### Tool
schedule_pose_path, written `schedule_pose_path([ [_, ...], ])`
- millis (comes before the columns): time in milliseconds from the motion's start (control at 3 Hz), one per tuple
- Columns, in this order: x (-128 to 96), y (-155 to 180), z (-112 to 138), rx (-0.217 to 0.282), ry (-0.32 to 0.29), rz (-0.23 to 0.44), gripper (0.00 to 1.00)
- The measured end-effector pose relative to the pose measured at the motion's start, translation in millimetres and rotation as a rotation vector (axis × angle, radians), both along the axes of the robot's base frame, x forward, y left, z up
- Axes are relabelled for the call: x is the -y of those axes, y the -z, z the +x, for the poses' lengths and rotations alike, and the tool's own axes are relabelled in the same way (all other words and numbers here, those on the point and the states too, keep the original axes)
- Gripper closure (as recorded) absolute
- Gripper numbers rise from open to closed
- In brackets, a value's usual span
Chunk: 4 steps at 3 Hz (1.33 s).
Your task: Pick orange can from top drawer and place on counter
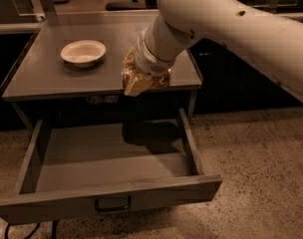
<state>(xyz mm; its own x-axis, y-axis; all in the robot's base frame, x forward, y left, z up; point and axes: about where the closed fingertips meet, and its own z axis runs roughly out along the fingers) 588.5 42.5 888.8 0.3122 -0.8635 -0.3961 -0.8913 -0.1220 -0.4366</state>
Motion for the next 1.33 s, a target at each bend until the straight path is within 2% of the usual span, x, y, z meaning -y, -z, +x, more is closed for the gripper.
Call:
schedule_pose_path([
  [667,-32.9,23.1,114.1,-0.021,-0.028,0.014,1.0],
  [1000,-34.9,-5.4,131.3,0.029,-0.012,0.054,1.0],
  [1333,-34.9,-5.6,131.1,0.029,-0.012,0.054,1.0],
])
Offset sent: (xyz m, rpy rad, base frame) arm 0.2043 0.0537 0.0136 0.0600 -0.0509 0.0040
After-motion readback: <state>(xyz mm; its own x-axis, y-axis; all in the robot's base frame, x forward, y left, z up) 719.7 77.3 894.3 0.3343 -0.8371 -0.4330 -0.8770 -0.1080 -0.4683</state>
